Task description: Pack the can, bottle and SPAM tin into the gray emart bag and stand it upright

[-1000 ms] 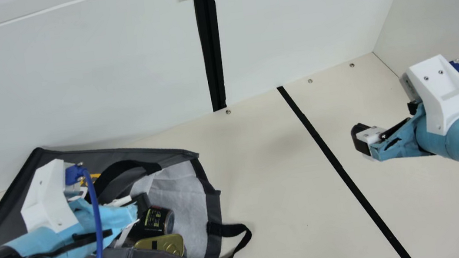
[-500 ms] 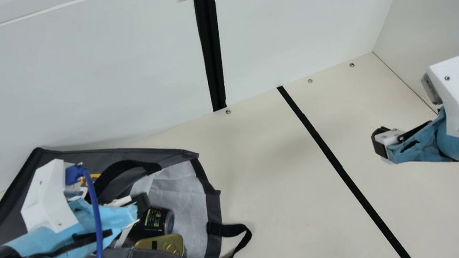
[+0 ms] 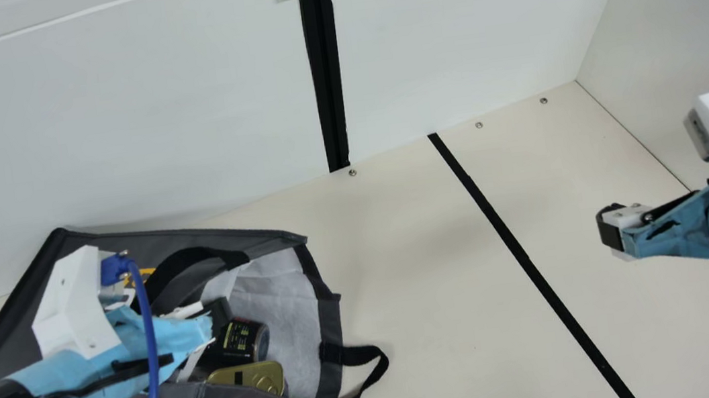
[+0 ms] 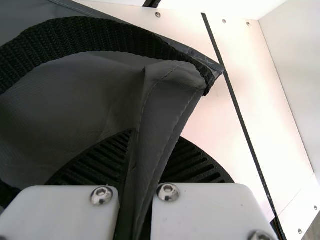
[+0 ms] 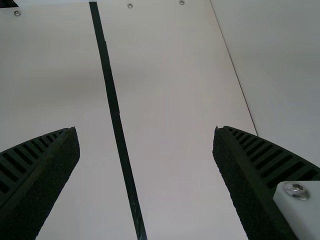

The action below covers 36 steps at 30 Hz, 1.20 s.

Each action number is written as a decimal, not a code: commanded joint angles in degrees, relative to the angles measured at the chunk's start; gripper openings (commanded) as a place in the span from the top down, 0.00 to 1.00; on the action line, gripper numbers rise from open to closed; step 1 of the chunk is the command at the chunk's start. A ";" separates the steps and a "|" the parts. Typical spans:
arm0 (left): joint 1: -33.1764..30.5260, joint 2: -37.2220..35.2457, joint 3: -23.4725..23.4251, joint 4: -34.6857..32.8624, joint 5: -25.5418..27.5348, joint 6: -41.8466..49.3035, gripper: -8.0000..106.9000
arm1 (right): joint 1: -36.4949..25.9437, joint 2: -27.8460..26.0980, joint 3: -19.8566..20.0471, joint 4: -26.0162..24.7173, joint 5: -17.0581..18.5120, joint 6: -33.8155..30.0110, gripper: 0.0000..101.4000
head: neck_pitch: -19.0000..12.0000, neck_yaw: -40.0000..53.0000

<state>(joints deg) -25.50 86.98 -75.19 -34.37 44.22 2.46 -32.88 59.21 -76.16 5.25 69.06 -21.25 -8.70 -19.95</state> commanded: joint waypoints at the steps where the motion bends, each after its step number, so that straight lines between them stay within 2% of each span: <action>1: 0.00 0.00 0.00 0.00 0.00 0.00 1.00 | -0.68 -0.04 -0.14 0.07 0.84 -0.17 0.06 | -1.30 -0.05; 21: 0.00 0.00 0.00 0.00 0.00 0.00 1.00 | -4.42 -0.95 1.83 1.25 0.84 -2.92 0.06 | -1.30 -0.05; 36: 0.00 0.00 0.00 0.00 0.00 0.00 1.00 | -1.14 0.57 3.12 4.35 0.84 -5.44 0.06 | -1.30 -0.05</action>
<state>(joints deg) -25.50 86.98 -75.19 -34.37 44.22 2.46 -34.31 59.70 -73.09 9.49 69.84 -26.50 -8.70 -19.95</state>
